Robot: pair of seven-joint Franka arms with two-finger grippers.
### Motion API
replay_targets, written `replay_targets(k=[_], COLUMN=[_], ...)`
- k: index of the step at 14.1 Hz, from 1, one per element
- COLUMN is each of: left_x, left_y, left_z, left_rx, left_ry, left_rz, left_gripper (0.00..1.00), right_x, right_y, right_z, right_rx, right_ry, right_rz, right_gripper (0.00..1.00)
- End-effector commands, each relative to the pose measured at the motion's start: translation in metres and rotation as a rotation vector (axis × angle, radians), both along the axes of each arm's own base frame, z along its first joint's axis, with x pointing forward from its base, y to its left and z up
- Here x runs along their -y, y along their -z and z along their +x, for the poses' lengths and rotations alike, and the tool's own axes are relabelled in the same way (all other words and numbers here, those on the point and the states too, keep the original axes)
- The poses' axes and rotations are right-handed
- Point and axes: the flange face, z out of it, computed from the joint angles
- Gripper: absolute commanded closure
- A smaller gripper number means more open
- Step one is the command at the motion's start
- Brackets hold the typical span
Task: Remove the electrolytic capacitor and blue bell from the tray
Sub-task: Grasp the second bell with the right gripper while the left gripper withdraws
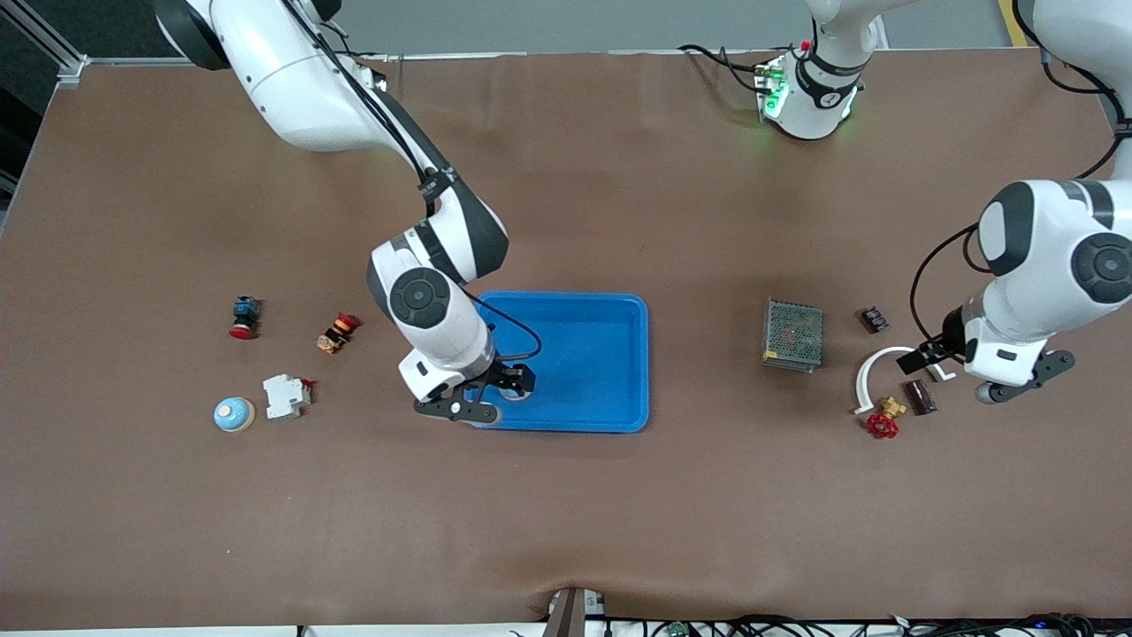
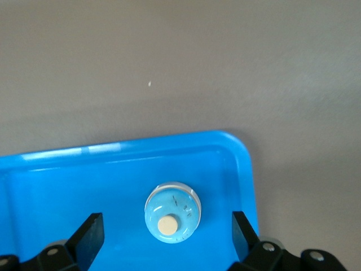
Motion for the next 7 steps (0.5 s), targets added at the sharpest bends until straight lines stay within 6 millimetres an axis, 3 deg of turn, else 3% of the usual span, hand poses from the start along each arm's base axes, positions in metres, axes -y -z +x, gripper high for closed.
replay_targets(k=[1,4,7], left_x=[0.011,0.037,0.055], left_y=[-0.043,-0.092,-0.134], left_z=[0.012,0.02,0.018], left_rx=[0.023,0.023,-0.001], left_ry=[0.025,0.055,0.075], left_rz=[0.012,0.004,0.004], left_gripper=[0.0,0.0,0.0], right_x=[-0.002,-0.014,-0.013], right_y=[0.014,0.031,0.046], right_z=[0.0,-0.008,-0.008], right_rx=[0.008,0.005,0.009], right_ry=[0.011,-0.009,-0.009], right_rz=[-0.017,-0.022,-0.023], right_gripper=[0.0,0.0,0.0])
